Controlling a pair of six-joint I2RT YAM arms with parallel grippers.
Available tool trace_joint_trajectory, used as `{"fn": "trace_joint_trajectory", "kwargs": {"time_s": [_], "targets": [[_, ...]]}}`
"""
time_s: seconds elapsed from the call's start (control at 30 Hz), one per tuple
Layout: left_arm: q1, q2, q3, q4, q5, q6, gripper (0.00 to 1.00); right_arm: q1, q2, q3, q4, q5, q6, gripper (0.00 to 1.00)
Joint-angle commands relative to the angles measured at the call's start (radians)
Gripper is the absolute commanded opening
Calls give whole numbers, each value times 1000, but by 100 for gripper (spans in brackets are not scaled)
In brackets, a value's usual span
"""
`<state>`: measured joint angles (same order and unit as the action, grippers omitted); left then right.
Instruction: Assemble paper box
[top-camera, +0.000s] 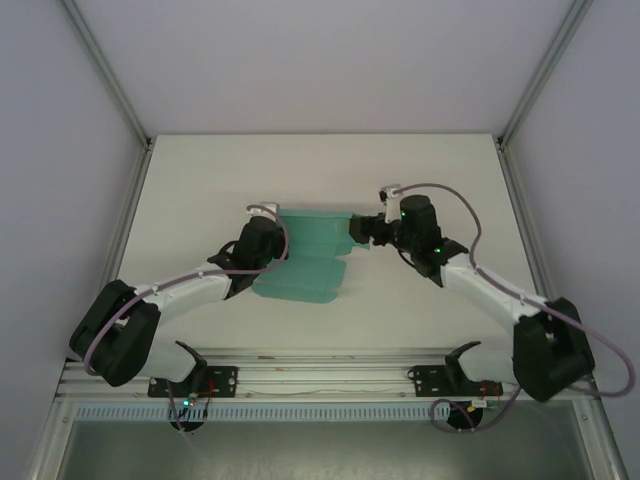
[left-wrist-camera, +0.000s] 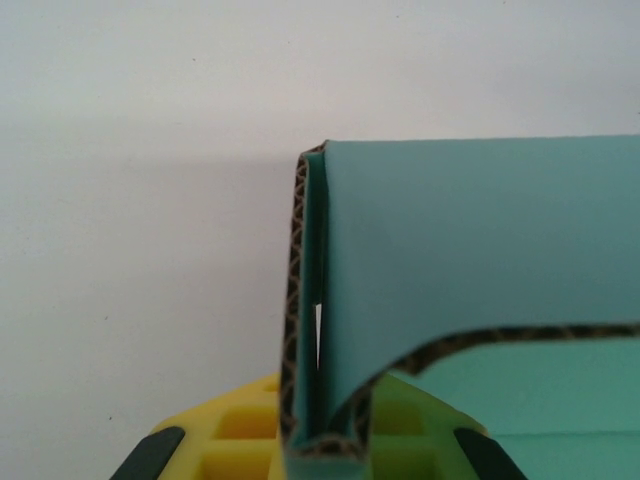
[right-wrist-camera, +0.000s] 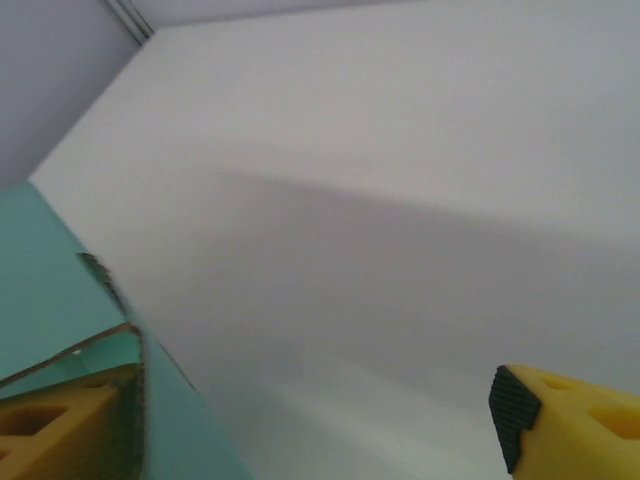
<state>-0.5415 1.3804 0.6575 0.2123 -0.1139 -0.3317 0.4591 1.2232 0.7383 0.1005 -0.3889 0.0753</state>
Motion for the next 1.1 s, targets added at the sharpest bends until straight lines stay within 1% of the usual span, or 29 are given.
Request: {"fn": "trace_joint_trajectory", "kwargs": {"time_s": [0.0,0.1,0.2,0.37,0.43,0.5,0.63,0.7,0.87,1.0,1.07], "targets": [[-5,6,41,-22,-44,-5,0,2,-99,-35,-19,20,-33,89],[-4,9,37,-4,-28,-6,0,1,-124,-25,-25,65,-44,94],[-5,15,43,-7,-20,-5,0,2,-86,30,-36,76,-52,96],[-5,22,43,-6,-22,-3,0,2,34,136,-76,16,-61,96],[-4,25,41,-4,-25,-1,0,2,72,155,-84,12,-63,96],[-5,28,45,-11,-30,0,0,1,99,166,-91,-9,-75,93],[-5,38,50,-15,-33,-4,0,1,136,173,-110,-111,-129,90],[-4,40,53,-10,-34,-7,0,3,156,187,-147,-163,-164,86],[-5,68,87,-53,-55,-25,0,17,184,187,-197,-262,-263,85],[-4,84,90,-37,-18,-20,0,23,217,190,-177,-214,-255,86],[-4,89,93,-31,-8,-22,0,29,250,213,-185,-220,-265,86]]}}
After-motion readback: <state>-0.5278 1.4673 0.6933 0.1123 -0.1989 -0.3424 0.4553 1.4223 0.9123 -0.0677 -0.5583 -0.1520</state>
